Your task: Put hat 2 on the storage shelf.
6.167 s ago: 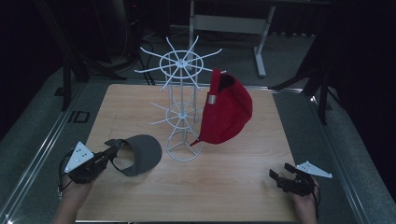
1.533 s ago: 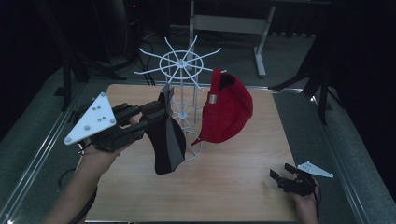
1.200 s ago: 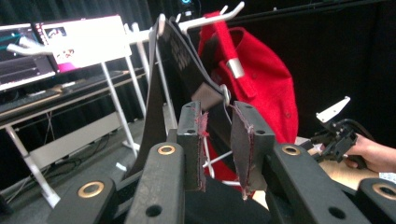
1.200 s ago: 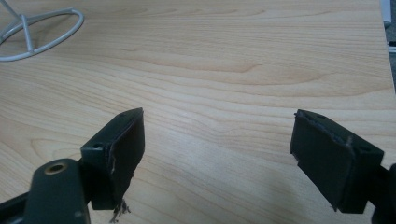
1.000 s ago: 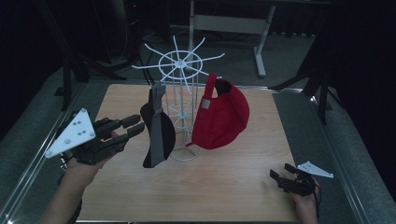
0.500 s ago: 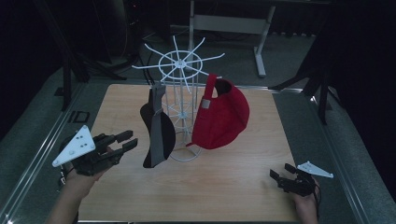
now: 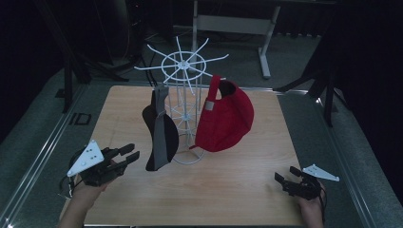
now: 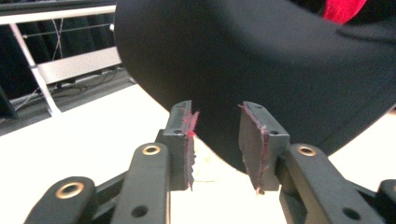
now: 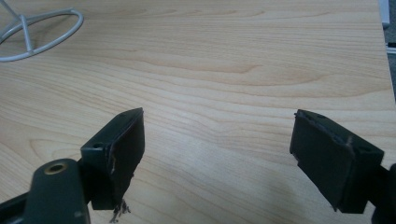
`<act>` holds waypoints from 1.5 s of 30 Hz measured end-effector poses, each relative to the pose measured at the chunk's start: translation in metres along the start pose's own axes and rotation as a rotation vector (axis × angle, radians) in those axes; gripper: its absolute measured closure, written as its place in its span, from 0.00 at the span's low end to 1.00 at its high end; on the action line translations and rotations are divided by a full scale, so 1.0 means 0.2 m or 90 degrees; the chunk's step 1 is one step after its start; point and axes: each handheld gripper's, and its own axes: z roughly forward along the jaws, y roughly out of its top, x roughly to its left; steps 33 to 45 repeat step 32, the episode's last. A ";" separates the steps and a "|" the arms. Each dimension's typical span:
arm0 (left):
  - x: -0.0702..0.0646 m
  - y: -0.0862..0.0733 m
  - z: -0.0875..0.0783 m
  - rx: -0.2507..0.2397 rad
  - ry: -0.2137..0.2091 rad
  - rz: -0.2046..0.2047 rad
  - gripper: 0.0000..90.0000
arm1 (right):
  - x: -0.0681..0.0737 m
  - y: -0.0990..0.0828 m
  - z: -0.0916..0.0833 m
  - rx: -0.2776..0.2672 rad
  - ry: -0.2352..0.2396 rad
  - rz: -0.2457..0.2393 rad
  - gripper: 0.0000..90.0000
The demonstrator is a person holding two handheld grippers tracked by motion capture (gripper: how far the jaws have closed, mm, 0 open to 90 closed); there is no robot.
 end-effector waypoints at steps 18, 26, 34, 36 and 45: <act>0.03 -0.32 0.04 0.047 -0.013 -0.055 0.68 | 0.00 0.00 0.00 -0.008 -0.003 -0.001 0.20; 0.04 -0.42 0.05 0.064 0.001 -0.080 0.69 | 0.00 0.00 0.00 -0.008 -0.002 -0.003 0.20; 0.04 -0.47 0.05 0.078 -0.004 -0.088 0.69 | 0.00 0.00 0.00 -0.010 -0.002 -0.007 0.20; 0.04 -0.47 0.05 0.078 -0.004 -0.088 0.69 | 0.00 0.00 0.00 -0.010 -0.002 -0.007 0.20; 0.04 -0.47 0.05 0.078 -0.004 -0.088 0.69 | 0.00 0.00 0.00 -0.010 -0.002 -0.007 0.20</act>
